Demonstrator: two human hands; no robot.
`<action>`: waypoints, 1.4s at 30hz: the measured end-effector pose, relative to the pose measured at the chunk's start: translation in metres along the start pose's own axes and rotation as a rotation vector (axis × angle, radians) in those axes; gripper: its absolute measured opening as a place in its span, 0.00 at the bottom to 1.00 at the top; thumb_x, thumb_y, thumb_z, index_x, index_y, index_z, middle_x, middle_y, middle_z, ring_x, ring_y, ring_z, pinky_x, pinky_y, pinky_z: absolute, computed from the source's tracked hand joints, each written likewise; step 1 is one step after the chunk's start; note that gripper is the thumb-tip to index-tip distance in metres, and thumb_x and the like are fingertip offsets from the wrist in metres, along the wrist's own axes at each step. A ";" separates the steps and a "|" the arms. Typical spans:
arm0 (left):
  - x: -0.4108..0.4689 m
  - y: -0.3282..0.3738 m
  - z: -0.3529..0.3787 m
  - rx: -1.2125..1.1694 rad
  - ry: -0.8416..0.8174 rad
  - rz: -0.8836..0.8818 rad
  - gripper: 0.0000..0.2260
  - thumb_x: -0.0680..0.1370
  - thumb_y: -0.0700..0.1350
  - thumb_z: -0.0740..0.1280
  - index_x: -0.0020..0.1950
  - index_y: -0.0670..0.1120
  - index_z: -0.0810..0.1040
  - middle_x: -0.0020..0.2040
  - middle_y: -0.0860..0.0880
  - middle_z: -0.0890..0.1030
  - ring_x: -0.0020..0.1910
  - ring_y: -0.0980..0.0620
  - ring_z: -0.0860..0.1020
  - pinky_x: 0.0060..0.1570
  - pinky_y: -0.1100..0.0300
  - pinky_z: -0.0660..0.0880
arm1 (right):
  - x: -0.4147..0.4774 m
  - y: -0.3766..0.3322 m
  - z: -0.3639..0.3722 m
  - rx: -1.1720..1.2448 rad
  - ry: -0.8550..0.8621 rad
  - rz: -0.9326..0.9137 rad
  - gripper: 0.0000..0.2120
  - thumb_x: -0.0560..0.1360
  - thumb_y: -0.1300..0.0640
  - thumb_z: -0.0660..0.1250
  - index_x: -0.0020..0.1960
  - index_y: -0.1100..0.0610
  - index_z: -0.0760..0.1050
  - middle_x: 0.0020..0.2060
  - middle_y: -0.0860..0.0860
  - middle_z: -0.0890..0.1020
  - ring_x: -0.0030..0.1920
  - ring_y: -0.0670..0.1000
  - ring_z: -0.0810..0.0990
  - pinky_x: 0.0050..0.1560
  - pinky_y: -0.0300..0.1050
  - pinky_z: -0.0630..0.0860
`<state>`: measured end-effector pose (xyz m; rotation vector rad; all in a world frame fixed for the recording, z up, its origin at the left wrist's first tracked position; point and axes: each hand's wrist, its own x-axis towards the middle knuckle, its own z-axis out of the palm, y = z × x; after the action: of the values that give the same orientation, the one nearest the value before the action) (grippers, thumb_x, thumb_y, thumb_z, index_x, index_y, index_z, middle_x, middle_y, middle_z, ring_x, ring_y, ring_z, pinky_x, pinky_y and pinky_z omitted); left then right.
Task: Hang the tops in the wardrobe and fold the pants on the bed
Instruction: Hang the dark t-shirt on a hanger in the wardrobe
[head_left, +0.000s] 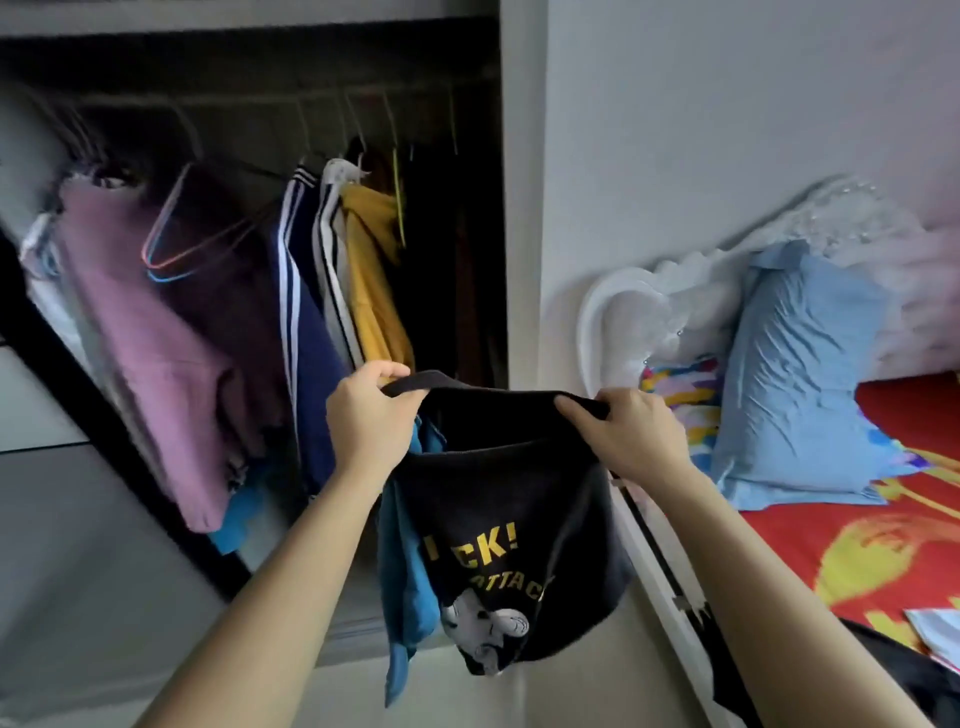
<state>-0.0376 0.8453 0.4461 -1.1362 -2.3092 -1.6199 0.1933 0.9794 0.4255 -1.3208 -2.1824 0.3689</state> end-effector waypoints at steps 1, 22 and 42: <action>0.010 -0.022 -0.021 0.011 0.000 -0.005 0.10 0.71 0.49 0.77 0.48 0.48 0.84 0.39 0.55 0.81 0.39 0.57 0.79 0.38 0.65 0.72 | 0.003 -0.026 0.018 0.004 0.007 -0.025 0.28 0.75 0.29 0.59 0.33 0.53 0.69 0.31 0.47 0.75 0.41 0.59 0.78 0.36 0.48 0.67; 0.152 -0.219 -0.202 0.043 0.128 -0.183 0.17 0.78 0.53 0.65 0.34 0.43 0.73 0.26 0.52 0.72 0.29 0.51 0.71 0.30 0.56 0.66 | 0.041 -0.291 0.180 0.200 -0.012 -0.333 0.19 0.78 0.37 0.64 0.37 0.50 0.70 0.31 0.45 0.77 0.33 0.47 0.77 0.31 0.47 0.73; 0.273 -0.319 -0.202 0.630 -0.312 0.125 0.24 0.70 0.38 0.74 0.62 0.54 0.69 0.53 0.50 0.77 0.52 0.48 0.77 0.46 0.57 0.75 | 0.150 -0.423 0.310 0.758 -0.114 -0.287 0.15 0.78 0.64 0.59 0.58 0.52 0.80 0.40 0.42 0.82 0.39 0.39 0.79 0.40 0.30 0.72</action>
<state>-0.4957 0.7649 0.4164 -1.3811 -2.5727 -0.6124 -0.3493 0.9240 0.4336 -0.5731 -1.9625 1.0429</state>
